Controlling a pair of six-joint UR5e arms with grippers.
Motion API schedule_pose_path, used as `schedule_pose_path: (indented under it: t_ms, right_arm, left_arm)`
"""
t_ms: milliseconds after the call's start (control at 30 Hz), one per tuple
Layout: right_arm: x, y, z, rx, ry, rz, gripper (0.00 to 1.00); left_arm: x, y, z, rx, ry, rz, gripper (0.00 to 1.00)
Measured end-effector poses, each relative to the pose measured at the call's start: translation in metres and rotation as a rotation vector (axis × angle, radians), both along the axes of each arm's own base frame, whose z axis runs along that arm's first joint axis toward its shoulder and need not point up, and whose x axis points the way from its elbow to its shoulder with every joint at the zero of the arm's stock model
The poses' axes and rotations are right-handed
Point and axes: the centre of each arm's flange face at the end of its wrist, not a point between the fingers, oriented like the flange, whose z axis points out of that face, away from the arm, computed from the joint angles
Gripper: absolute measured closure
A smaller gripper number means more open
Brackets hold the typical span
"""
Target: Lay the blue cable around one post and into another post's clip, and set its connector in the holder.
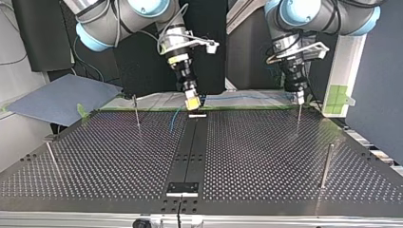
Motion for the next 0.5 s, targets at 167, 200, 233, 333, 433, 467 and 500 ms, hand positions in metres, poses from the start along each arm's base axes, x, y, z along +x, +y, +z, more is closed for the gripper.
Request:
schedule_pose_path:
  t_ms: [167,200,233,333,433,467,500]
  right_arm:
    - [0.01,0.006,0.015,-0.002,0.001,0.042,1.0]
    - [0.012,0.007,0.018,-0.003,0.002,0.049,1.0]
    - [0.013,0.009,0.02,-0.003,0.002,0.055,1.0]
    - [0.019,0.014,0.029,-0.006,0.003,0.072,1.0]
    - [0.025,0.02,0.034,-0.01,-0.003,0.092,1.0]
    - [0.026,0.023,0.036,-0.011,-0.006,0.097,1.0]
    - [0.028,0.024,0.037,-0.012,-0.008,0.101,1.0]
  left_arm:
    - [0.002,0.01,0.029,-0.023,-0.04,0.054,0.94]
    - [0.002,0.012,0.036,-0.028,-0.049,0.064,0.94]
    - [0.002,0.014,0.042,-0.033,-0.058,0.072,0.94]
    - [0.003,0.019,0.061,-0.051,-0.088,0.089,0.91]
    - [0.002,0.023,0.078,-0.072,-0.117,0.097,0.91]
    - [0.002,0.025,0.085,-0.079,-0.129,0.101,0.91]
    - [0.002,0.027,0.09,-0.082,-0.137,0.104,0.91]
